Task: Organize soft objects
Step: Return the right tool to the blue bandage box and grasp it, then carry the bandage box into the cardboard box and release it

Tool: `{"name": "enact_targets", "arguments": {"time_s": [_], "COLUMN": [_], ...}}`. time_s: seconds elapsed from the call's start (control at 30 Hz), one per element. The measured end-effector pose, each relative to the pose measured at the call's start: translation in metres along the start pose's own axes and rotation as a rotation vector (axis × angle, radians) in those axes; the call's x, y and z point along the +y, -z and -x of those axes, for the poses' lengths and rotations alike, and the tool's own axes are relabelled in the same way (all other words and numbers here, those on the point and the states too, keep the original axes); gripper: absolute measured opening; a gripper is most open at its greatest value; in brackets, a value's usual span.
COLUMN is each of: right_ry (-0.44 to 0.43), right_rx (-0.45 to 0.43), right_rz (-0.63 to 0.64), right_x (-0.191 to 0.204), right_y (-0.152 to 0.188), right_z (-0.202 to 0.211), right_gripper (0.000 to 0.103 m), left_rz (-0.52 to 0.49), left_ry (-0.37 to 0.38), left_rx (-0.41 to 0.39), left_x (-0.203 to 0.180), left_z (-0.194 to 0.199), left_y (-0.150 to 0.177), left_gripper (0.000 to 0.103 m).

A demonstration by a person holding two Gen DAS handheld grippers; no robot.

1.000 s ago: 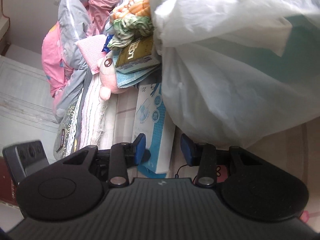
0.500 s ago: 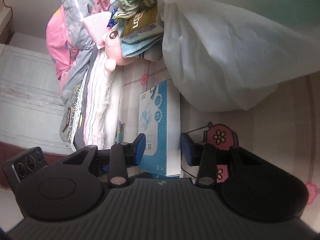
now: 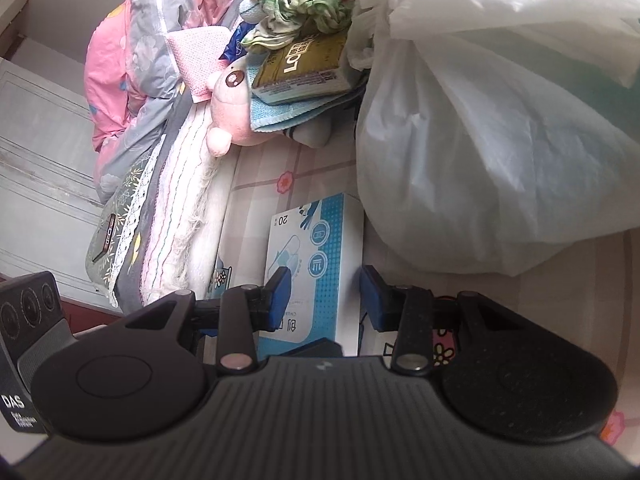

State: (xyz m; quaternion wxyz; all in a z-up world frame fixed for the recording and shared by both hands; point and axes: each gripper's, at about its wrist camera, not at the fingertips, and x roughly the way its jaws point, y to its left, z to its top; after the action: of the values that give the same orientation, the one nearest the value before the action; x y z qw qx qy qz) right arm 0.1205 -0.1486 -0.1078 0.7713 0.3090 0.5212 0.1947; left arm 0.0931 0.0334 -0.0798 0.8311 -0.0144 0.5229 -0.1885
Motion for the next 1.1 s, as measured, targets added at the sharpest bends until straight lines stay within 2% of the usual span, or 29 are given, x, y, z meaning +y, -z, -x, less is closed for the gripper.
{"name": "enact_targets", "arguments": {"time_s": [0.2,0.5,0.7,0.93,1.1], "right_ry": [0.009,-0.004,-0.054,-0.095,-0.082], "right_rx": [-0.006,-0.007,-0.057,-0.166,-0.264], "right_rz": [0.052,0.066,0.102,0.152,0.163], "right_x": [0.007,0.018,0.037,0.052,0.037], "right_y": [0.001,0.008,0.003,-0.020,-0.049], "right_z": [-0.004,0.003,0.028,0.083,0.136], "right_gripper": [0.039,0.038,0.038,0.038,0.038], "left_rz": [-0.132,-0.139,-0.178,-0.264,-0.355], "left_ry": [-0.157,-0.193,-0.235,-0.241,-0.192], "left_rx": [-0.030,-0.116,-0.205,-0.318,-0.367], "left_x": [-0.024,-0.029,-0.046,-0.086,-0.138], "left_z": [-0.005,0.026,0.059,0.088,0.083], "left_y": [0.010,0.013,0.003,-0.029,-0.067], "left_gripper": [0.082,0.079,0.079,0.079,0.079]}}
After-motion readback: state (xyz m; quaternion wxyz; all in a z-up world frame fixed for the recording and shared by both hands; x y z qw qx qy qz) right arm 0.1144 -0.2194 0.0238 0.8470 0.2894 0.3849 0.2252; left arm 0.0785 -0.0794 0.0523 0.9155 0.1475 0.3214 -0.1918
